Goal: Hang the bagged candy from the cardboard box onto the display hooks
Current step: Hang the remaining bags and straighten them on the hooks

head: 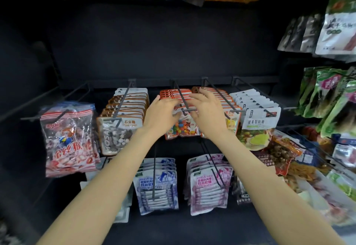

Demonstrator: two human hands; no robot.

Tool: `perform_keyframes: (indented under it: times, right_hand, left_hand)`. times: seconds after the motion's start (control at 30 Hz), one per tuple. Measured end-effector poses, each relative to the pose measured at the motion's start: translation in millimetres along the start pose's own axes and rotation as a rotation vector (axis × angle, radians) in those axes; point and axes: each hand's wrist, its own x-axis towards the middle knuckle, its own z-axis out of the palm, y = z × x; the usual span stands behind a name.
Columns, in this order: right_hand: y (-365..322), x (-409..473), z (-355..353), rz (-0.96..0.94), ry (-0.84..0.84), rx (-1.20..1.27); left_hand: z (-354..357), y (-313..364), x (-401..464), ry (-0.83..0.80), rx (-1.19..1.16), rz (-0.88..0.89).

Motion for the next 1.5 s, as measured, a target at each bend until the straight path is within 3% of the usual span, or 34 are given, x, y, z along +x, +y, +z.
perform_keyframes:
  times: [0.5,0.7,0.8,1.13,1.5]
  right_hand:
    - [-8,17,15,0.059,0.037,-0.06]
    - [-4,16,18,0.021,0.042,-0.062]
    - [-1,11,20,-0.014,-0.056,-0.067]
    - [-1,7,14,0.001,-0.078,-0.029]
    - [0,6,13,-0.012,-0.116,-0.08]
  left_hand:
    - [6,5,5,0.13,0.083,0.045]
    - [9,2,9,0.048,0.117,0.023]
    - [11,3,7,0.005,0.132,0.017]
    - [9,7,2,-0.002,0.029,0.013]
    - [1,12,3,-0.047,0.091,-0.004]
